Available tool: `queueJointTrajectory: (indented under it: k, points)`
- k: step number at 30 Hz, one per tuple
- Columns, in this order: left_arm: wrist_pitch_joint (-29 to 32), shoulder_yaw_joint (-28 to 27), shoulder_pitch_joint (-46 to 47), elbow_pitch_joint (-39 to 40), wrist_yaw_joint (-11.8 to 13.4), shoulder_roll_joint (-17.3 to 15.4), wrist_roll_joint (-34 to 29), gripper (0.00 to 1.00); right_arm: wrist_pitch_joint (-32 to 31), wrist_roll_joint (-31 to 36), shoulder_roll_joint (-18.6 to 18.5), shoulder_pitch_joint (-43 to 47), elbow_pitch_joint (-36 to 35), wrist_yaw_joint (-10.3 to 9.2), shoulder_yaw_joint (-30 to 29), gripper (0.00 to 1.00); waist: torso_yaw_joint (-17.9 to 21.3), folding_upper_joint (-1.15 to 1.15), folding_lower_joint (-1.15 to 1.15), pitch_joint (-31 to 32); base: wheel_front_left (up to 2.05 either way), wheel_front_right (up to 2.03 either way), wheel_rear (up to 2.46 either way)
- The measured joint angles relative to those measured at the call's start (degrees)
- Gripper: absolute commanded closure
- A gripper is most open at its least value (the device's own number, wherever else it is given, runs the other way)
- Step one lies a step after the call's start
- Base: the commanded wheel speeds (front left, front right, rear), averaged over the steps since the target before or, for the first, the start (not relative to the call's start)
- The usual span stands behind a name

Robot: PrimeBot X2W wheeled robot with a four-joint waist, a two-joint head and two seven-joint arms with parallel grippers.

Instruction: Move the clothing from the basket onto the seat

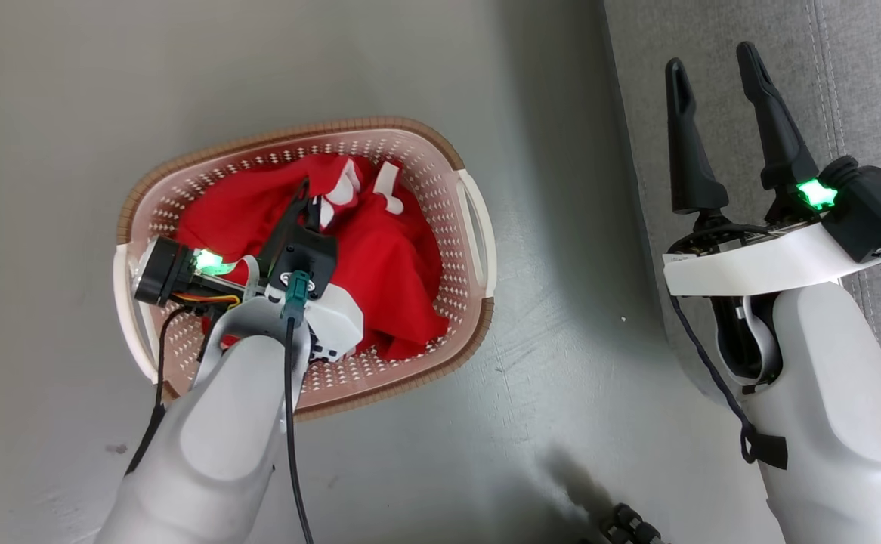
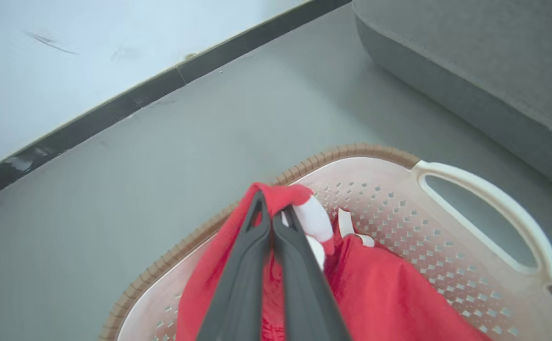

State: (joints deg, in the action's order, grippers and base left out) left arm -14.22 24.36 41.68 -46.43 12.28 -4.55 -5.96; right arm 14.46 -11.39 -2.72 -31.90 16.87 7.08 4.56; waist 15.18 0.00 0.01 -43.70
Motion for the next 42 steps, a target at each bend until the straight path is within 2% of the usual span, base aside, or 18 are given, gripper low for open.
queueJointTrajectory:
  k: [14,22,35,42]
  points:
    - [-0.01,-0.67,-4.44,14.51,0.33,-0.53,2.44,1.0,0.0,1.93,-0.05,0.53,1.75,0.0,-0.47,0.0,-2.05,0.0,0.0,4.57,0.0,0.0,0.0]
    - [-0.19,-1.12,-6.03,22.07,0.19,-2.67,3.76,1.0,0.0,2.45,-0.1,1.57,2.34,0.0,-0.65,0.0,-3.22,0.0,0.0,7.75,0.0,0.0,0.0]
    - [-0.25,-2.31,-10.99,29.91,-0.77,-4.22,6.38,1.0,0.0,3.04,-0.78,2.93,4.34,0.0,-0.37,0.0,-5.27,0.0,0.0,14.13,0.0,0.0,0.0]
    - [-0.25,-2.75,-12.5,32.39,-2.81,-4.97,8.31,1.0,0.0,3.04,-0.79,4.18,5.79,0.0,0.04,0.0,-6.5,0.0,0.0,18.03,0.0,0.0,0.0]
